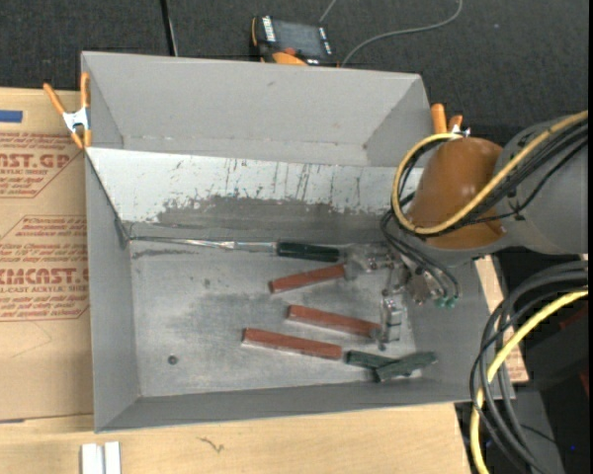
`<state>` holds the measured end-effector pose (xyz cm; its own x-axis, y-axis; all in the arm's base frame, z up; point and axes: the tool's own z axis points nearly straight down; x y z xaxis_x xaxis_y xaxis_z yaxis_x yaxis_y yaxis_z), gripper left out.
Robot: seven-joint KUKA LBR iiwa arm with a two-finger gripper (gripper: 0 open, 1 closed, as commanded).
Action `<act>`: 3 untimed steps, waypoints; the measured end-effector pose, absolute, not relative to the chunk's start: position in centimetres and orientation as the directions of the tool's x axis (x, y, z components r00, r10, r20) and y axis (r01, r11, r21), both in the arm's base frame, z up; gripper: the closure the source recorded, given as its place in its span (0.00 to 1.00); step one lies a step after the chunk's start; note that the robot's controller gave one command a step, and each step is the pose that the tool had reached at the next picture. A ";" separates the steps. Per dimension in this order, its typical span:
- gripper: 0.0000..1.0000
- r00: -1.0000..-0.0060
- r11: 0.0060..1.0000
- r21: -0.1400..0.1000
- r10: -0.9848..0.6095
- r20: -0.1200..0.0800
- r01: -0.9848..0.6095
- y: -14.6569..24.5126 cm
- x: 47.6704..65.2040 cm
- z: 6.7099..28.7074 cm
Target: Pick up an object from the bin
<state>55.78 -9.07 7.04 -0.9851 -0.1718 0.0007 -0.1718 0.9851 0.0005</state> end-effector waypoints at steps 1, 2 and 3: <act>0.00 -0.950 0.950 0.002 -0.312 -0.003 -0.312 -3.2 50.4 7.0; 1.00 -0.951 0.951 0.000 -0.309 -0.001 -0.309 -3.4 50.4 7.0; 1.00 -0.946 0.946 -0.002 -0.323 -0.007 -0.323 -1.5 51.9 21.9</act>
Offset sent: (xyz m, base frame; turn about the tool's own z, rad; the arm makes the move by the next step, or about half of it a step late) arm -0.0545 0.0560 -0.0004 -0.1416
